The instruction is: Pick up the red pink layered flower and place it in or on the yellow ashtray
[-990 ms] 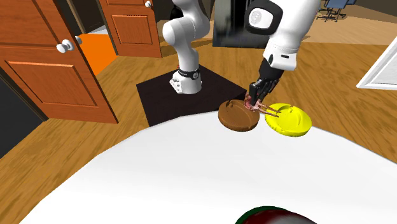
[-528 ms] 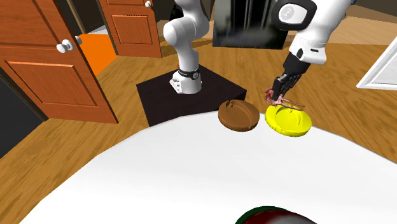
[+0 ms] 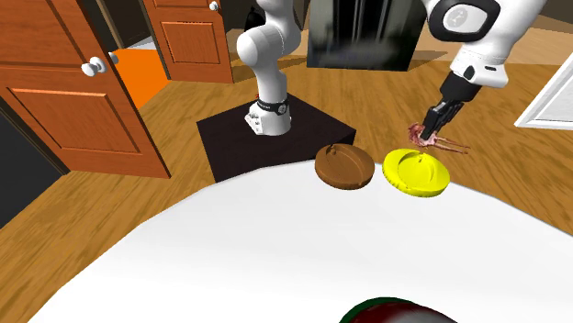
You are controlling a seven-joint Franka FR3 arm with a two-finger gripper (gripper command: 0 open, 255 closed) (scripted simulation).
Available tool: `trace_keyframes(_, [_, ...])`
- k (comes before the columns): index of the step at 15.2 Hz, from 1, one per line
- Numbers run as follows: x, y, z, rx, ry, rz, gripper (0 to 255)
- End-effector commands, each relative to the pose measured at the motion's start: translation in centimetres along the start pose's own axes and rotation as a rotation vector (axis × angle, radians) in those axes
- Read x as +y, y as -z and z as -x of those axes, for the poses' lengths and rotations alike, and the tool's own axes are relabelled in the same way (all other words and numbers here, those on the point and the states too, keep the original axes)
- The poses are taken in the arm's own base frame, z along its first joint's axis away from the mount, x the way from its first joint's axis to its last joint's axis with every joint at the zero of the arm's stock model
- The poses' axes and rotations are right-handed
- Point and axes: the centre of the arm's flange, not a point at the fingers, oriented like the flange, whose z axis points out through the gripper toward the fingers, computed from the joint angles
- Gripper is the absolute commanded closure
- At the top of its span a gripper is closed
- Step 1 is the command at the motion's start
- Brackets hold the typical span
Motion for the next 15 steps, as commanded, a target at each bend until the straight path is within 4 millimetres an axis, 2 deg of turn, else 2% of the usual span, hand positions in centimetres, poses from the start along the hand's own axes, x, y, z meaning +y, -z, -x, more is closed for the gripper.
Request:
trace_keyframes(1, [-0.2, -1.0, -0.2, 0.0, -0.001, 0.0, 255])
trace_keyframes(15, [-1.2, -8.3, -0.5, 0.0, -0.001, 0.0, 255])
